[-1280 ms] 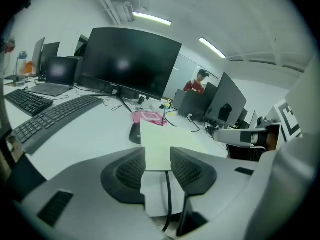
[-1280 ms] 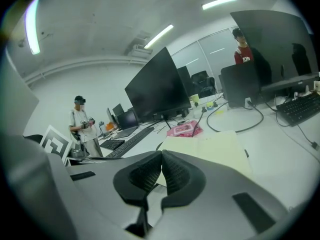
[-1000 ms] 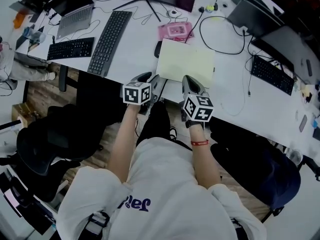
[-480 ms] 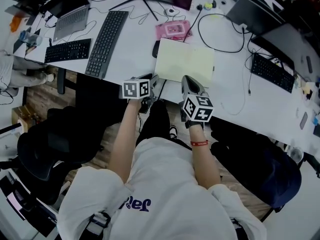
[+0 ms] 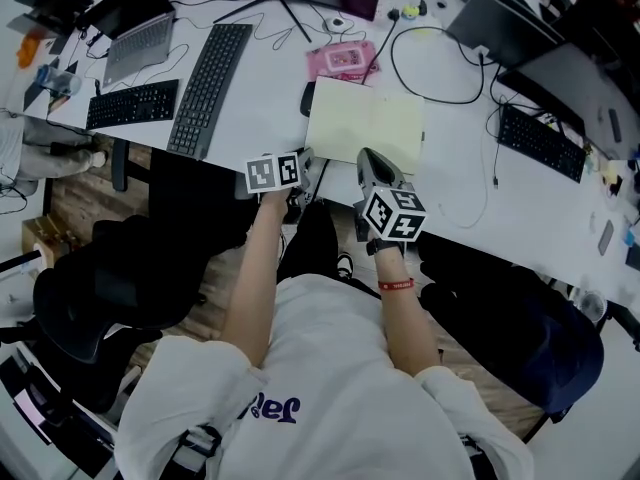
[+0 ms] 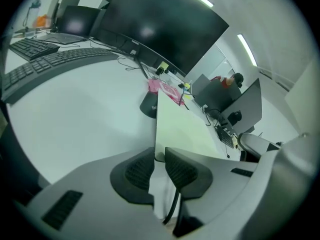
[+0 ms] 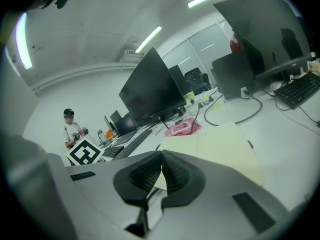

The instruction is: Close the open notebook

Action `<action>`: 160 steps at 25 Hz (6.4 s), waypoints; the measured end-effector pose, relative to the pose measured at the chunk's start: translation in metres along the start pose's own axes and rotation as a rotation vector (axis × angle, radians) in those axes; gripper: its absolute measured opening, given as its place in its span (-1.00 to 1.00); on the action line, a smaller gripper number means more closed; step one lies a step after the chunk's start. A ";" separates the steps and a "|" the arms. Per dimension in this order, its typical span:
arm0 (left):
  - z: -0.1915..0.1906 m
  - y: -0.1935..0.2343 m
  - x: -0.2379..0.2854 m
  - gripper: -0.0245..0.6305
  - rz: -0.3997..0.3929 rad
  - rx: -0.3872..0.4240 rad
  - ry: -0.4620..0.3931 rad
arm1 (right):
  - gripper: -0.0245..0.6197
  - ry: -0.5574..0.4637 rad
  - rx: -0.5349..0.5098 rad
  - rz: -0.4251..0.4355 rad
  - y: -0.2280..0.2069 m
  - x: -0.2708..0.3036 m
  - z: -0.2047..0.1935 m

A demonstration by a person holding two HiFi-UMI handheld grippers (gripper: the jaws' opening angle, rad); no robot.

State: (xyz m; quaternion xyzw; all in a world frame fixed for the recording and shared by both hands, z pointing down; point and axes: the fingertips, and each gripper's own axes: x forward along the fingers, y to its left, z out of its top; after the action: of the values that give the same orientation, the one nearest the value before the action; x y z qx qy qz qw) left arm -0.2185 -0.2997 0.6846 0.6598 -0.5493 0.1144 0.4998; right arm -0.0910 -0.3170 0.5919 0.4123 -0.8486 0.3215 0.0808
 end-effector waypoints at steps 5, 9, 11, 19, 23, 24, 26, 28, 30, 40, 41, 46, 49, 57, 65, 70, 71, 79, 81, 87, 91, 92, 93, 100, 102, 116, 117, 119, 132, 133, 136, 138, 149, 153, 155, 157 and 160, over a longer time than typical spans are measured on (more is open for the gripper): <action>0.000 0.000 -0.004 -0.72 -0.016 -0.033 -0.020 | -0.88 -0.010 0.005 -0.003 0.000 -0.003 0.003; 0.005 -0.003 -0.006 -0.73 -0.002 -0.032 -0.037 | -0.88 -0.034 0.017 -0.001 -0.003 -0.004 0.013; 0.005 -0.006 -0.008 -0.74 0.000 -0.036 -0.046 | -0.88 -0.041 0.027 -0.001 -0.004 -0.007 0.016; 0.009 -0.013 -0.013 -0.76 0.005 -0.021 -0.084 | -0.88 -0.086 0.085 0.015 -0.005 -0.016 0.027; 0.015 -0.015 -0.016 -0.77 0.010 0.013 -0.098 | -0.88 -0.117 0.064 0.025 -0.001 -0.020 0.037; 0.019 -0.019 -0.016 -0.77 0.011 0.027 -0.104 | -0.88 -0.127 0.060 0.024 -0.003 -0.022 0.041; 0.018 -0.024 -0.018 -0.77 0.025 0.053 -0.110 | -0.88 -0.135 0.077 0.024 -0.005 -0.027 0.042; 0.015 -0.028 -0.024 -0.77 0.053 0.087 -0.111 | -0.88 -0.140 0.117 0.030 -0.003 -0.033 0.042; 0.016 -0.037 -0.031 -0.77 0.071 0.134 -0.123 | -0.88 -0.155 0.125 0.035 0.001 -0.041 0.048; 0.018 -0.075 -0.046 -0.79 0.028 0.238 -0.153 | -0.88 -0.218 0.073 0.045 0.008 -0.070 0.068; 0.017 -0.078 -0.048 -0.79 0.028 0.248 -0.155 | -0.88 -0.219 0.067 0.040 0.008 -0.074 0.069; 0.016 -0.090 -0.054 -0.80 0.030 0.282 -0.169 | -0.88 -0.211 0.061 -0.034 -0.008 -0.098 0.071; 0.014 -0.096 -0.054 -0.80 0.034 0.296 -0.172 | -0.88 -0.220 0.072 -0.060 -0.019 -0.113 0.072; 0.012 -0.115 -0.053 -0.80 0.033 0.336 -0.191 | -0.88 -0.224 0.072 -0.081 -0.029 -0.132 0.067; 0.005 -0.139 -0.046 -0.81 -0.001 0.432 -0.202 | -0.88 -0.224 0.076 -0.081 -0.029 -0.136 0.065; 0.000 -0.157 -0.040 -0.81 -0.019 0.491 -0.212 | -0.88 -0.226 0.082 -0.087 -0.029 -0.140 0.063; -0.001 -0.161 -0.039 -0.81 -0.025 0.497 -0.211 | -0.88 -0.227 0.082 -0.089 -0.030 -0.140 0.063; -0.008 -0.181 -0.032 -0.80 -0.060 0.534 -0.193 | -0.88 -0.242 0.097 -0.099 -0.036 -0.147 0.066; -0.010 -0.185 -0.029 -0.80 -0.065 0.541 -0.189 | -0.88 -0.242 0.104 -0.097 -0.037 -0.147 0.066; -0.016 -0.197 -0.022 -0.79 -0.064 0.580 -0.181 | -0.88 -0.248 0.121 -0.107 -0.042 -0.151 0.064; -0.018 -0.202 -0.018 -0.79 -0.055 0.602 -0.189 | -0.88 -0.257 0.129 -0.118 -0.047 -0.154 0.066; -0.018 -0.203 -0.017 -0.79 -0.055 0.607 -0.189 | -0.88 -0.259 0.131 -0.121 -0.049 -0.154 0.066; -0.018 -0.204 -0.017 -0.79 -0.055 0.612 -0.188 | -0.88 -0.260 0.133 -0.124 -0.050 -0.155 0.066; -0.024 -0.211 -0.011 -0.79 -0.060 0.642 -0.166 | -0.88 -0.270 0.149 -0.140 -0.059 -0.160 0.066; -0.025 -0.212 -0.010 -0.78 -0.054 0.655 -0.168 | -0.88 -0.271 0.152 -0.144 -0.060 -0.161 0.066; -0.036 -0.227 0.008 -0.77 -0.076 0.696 -0.158 | -0.88 -0.268 0.184 -0.181 -0.077 -0.166 0.054; -0.037 -0.228 0.010 -0.76 -0.076 0.702 -0.156 | -0.88 -0.267 0.187 -0.184 -0.078 -0.166 0.053; -0.039 -0.229 0.014 -0.76 -0.073 0.715 -0.153 | -0.88 -0.266 0.193 -0.190 -0.080 -0.166 0.051; -0.054 -0.240 0.036 -0.74 0.007 0.850 -0.187 | -0.88 -0.277 0.230 -0.232 -0.102 -0.180 0.044; -0.055 -0.241 0.039 -0.74 0.007 0.858 -0.191 | -0.88 -0.278 0.234 -0.236 -0.105 -0.181 0.043; -0.060 -0.244 0.050 -0.72 0.005 0.880 -0.191 | -0.88 -0.277 0.248 -0.248 -0.113 -0.183 0.039; -0.064 -0.245 0.056 -0.72 0.006 0.897 -0.182 | -0.88 -0.273 0.255 -0.256 -0.118 -0.184 0.035; -0.086 -0.236 0.094 -0.68 0.058 0.968 -0.095 | -0.88 -0.263 0.299 -0.307 -0.144 -0.197 0.021; -0.092 -0.230 0.106 -0.66 0.066 0.974 -0.054 | -0.88 -0.255 0.304 -0.318 -0.149 -0.197 0.017; -0.096 -0.227 0.112 -0.65 0.071 0.971 -0.035 | -0.88 -0.249 0.307 -0.322 -0.150 -0.197 0.015; -0.099 -0.225 0.117 -0.64 0.072 0.968 -0.020 | -0.88 -0.245 0.310 -0.328 -0.152 -0.199 0.012; -0.103 -0.223 0.121 -0.63 0.068 0.956 -0.001 | -0.88 -0.244 0.309 -0.335 -0.156 -0.204 0.010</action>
State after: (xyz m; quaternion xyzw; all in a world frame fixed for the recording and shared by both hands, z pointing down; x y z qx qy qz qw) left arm 0.0550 -0.3160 0.6993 0.7974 -0.4568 0.3702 0.1358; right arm 0.1594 -0.2611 0.5769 0.5905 -0.7126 0.3774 -0.0341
